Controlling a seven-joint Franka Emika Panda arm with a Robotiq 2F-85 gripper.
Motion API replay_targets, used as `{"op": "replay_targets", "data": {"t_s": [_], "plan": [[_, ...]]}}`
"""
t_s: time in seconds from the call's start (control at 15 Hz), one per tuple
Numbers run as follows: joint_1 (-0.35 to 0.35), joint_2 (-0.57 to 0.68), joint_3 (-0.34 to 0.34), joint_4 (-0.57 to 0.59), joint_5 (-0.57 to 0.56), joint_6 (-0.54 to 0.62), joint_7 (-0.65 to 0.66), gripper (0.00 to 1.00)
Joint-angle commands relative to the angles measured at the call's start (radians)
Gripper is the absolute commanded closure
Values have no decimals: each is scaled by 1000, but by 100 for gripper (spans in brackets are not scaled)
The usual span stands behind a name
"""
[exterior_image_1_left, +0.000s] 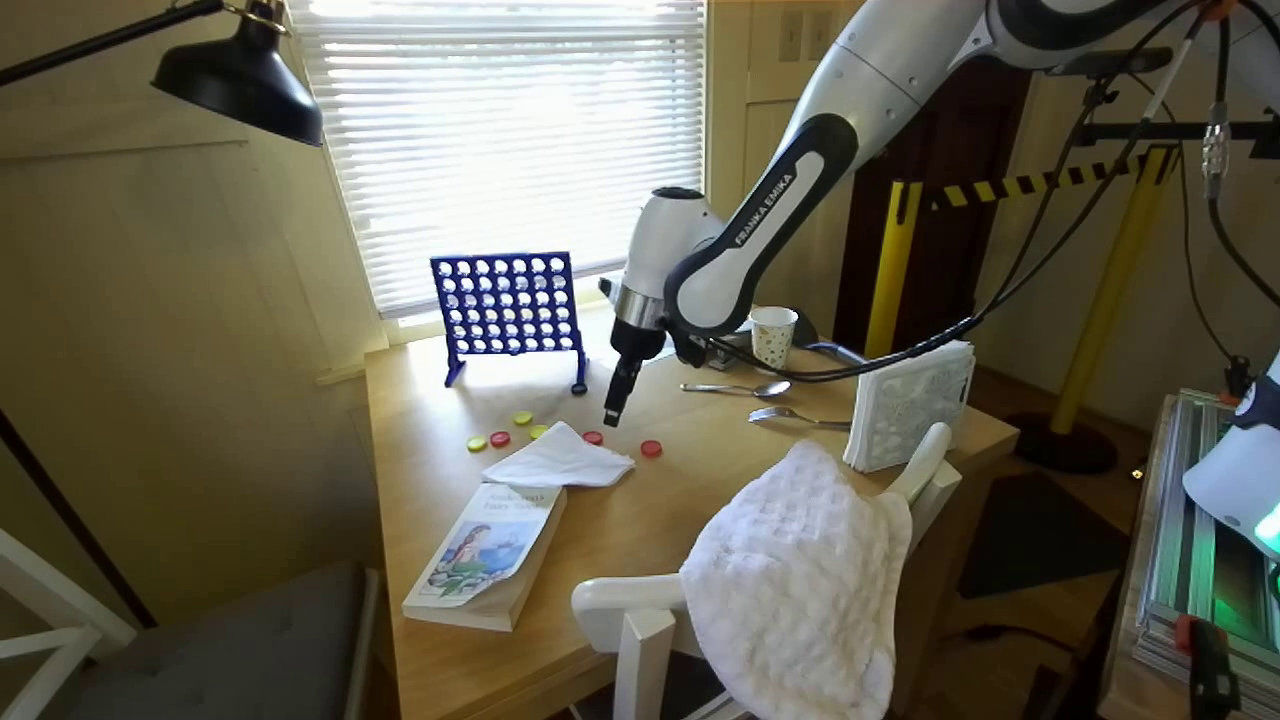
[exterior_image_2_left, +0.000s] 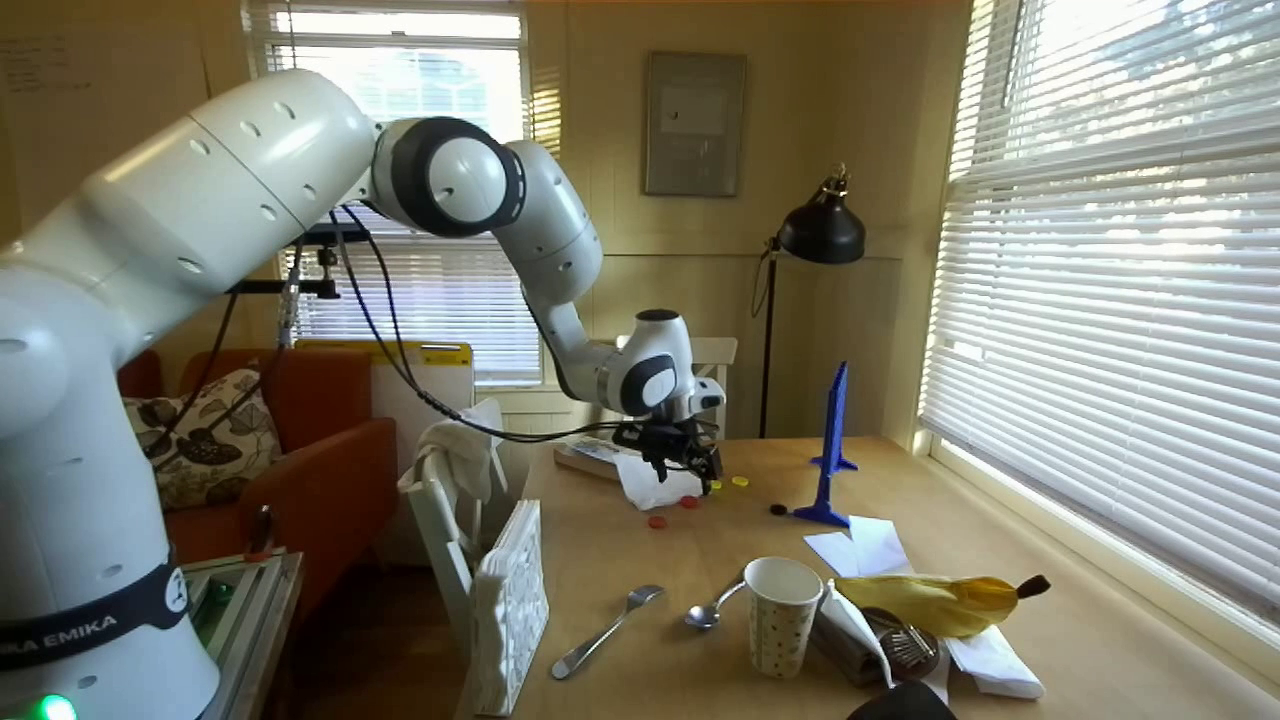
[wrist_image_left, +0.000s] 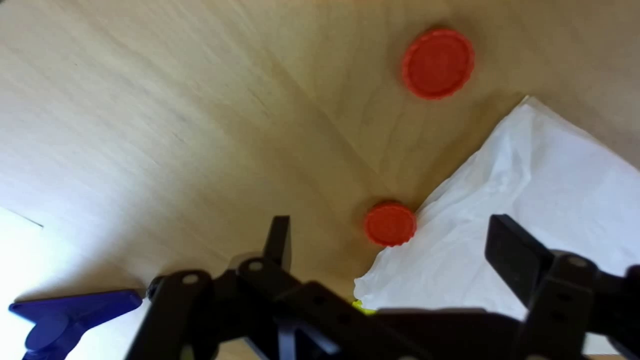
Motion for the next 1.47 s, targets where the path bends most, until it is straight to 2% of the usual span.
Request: {"op": "replay_targets", "data": {"t_s": [0.0,0.13,0.4,0.67,1.33,1.4], "plan": [[-8,15,11,27,12,-22,-21,0],[6,34,-9,63,12,-46,-1,0],[-8,87,2,149,19,-102,-21,0],[1,158,7,268,18,-169,-32,5],[64,268,-4,461,13,-312,-19,10],[65,275,-5,473,14,-319,-19,13]]}}
